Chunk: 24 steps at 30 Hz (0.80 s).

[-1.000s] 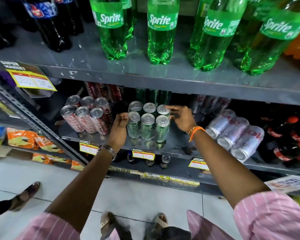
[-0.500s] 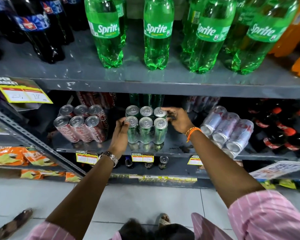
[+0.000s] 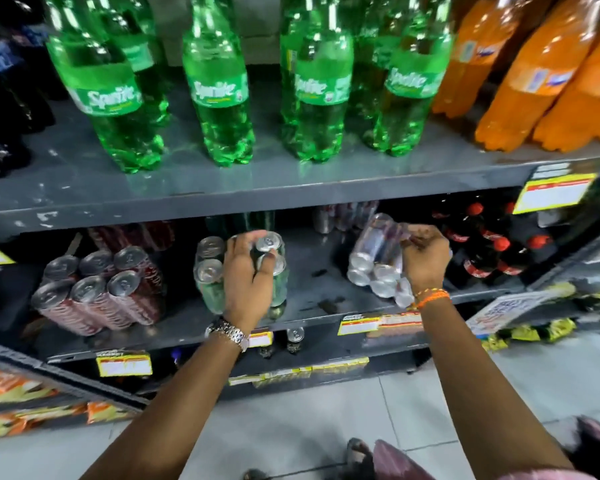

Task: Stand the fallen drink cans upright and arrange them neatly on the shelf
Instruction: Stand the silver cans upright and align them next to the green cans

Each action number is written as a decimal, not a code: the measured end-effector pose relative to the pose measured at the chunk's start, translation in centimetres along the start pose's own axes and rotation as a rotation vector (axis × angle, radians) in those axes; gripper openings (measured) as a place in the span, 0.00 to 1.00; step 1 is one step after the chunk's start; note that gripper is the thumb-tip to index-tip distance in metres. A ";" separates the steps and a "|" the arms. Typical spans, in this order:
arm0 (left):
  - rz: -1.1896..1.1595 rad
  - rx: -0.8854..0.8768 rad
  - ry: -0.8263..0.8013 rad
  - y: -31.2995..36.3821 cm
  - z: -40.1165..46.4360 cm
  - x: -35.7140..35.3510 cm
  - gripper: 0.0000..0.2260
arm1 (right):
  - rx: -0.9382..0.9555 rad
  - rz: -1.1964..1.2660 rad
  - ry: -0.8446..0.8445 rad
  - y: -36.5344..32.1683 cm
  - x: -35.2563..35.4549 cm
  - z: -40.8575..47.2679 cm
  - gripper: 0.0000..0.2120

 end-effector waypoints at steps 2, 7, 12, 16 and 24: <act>0.013 0.013 -0.099 1.2 0.6 -3.3 0.16 | -0.024 -0.051 0.048 0.9 1.6 1.4 0.11; 0.014 0.154 -0.332 3.5 1.8 -12.9 0.18 | -0.142 -0.338 -0.104 3.7 3.2 4.6 0.17; 0.090 0.343 -0.617 3.9 3.1 -20.3 0.24 | -0.448 -0.257 -0.314 6.5 3.0 5.5 0.25; 0.156 0.398 -0.618 3.3 3.7 -23.1 0.21 | -0.552 -0.144 -0.285 7.6 2.8 5.7 0.33; 0.062 0.601 -0.609 2.5 4.2 -23.1 0.25 | -0.532 -0.083 -0.384 8.2 2.2 6.8 0.19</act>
Point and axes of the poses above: each hand's wrist, its own z-axis towards the middle knuckle, its own x-axis out of the back of the hand, y = z × x, the point moved 1 cm from there along z, towards the middle knuckle, and after that the axes turned 5 degrees about y, right-handed, at the moved point
